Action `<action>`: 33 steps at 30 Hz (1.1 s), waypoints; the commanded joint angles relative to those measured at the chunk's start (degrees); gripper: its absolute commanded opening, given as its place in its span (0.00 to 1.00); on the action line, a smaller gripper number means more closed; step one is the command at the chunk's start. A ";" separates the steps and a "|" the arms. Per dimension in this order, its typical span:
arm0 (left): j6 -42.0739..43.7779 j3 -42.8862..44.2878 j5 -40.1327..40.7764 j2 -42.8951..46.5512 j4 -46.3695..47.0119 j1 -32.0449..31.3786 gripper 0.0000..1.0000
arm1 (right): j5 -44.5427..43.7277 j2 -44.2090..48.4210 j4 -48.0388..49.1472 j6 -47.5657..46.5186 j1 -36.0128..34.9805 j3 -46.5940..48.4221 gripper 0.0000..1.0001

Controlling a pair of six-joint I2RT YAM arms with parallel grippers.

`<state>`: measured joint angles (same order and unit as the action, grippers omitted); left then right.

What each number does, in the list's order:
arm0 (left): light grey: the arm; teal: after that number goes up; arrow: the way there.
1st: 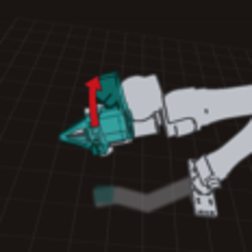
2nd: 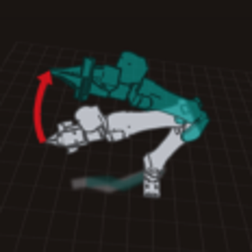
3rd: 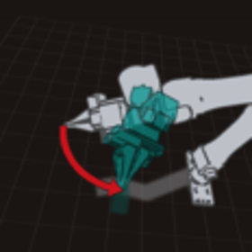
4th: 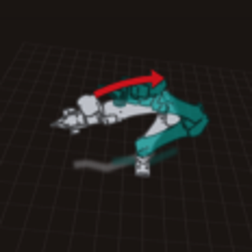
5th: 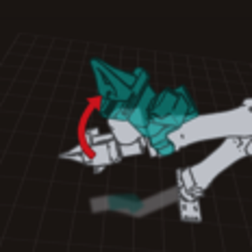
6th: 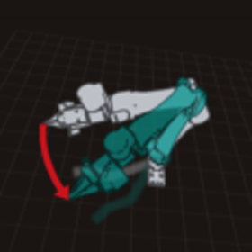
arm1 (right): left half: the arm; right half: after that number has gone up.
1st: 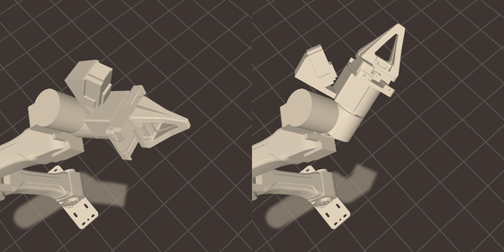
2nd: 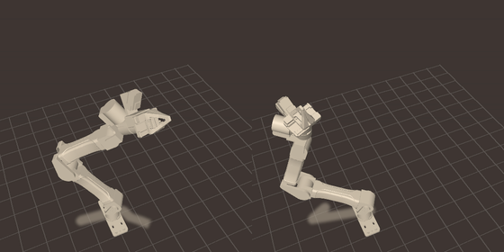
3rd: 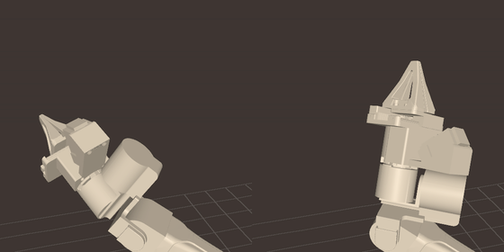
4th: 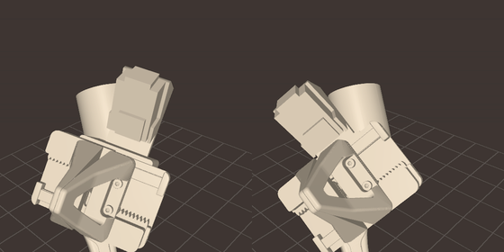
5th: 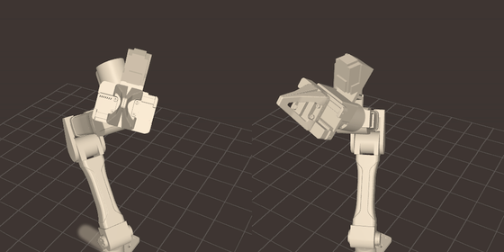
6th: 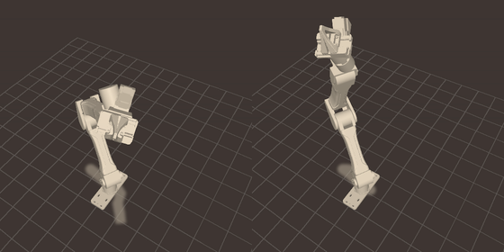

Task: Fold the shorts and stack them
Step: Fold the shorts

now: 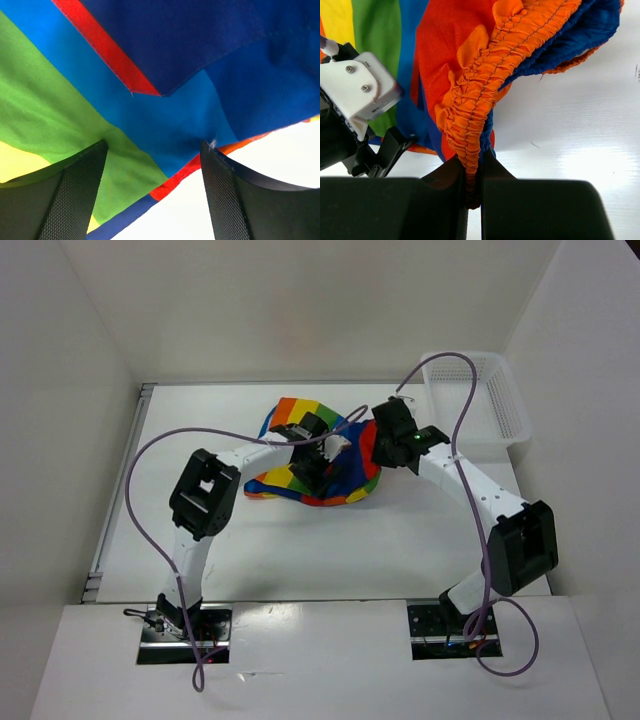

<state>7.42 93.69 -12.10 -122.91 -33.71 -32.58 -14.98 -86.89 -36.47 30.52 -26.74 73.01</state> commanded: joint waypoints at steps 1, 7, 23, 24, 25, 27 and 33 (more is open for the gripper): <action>-0.04 -2.89 1.37 -1.36 -1.09 -2.04 0.82 | 0.74 2.34 3.33 1.03 0.37 -1.29 0.00; -0.56 -2.38 -2.39 2.65 -4.25 -1.27 0.81 | 0.74 4.01 3.86 1.03 3.35 -2.35 0.00; -7.51 2.30 1.83 8.66 0.31 17.98 0.92 | 0.74 7.09 0.87 -11.36 12.33 2.83 0.00; -7.51 2.29 0.16 7.44 0.92 17.99 0.92 | 2.05 7.09 0.87 -11.36 12.33 3.36 0.00; -7.51 2.29 -4.55 6.73 1.54 17.99 0.94 | 3.11 6.30 1.39 -12.06 12.33 4.76 0.00; -8.12 2.29 -8.10 4.71 2.24 16.59 0.97 | 3.82 5.25 1.40 -12.59 11.81 6.61 0.00; -9.88 4.39 -1.11 0.58 4.01 14.30 0.97 | 5.92 1.29 1.40 -14.35 9.69 13.11 0.00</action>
<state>-0.45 96.27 -15.25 -121.64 -32.51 -17.56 -10.61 -84.60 -36.93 18.39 -16.01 82.02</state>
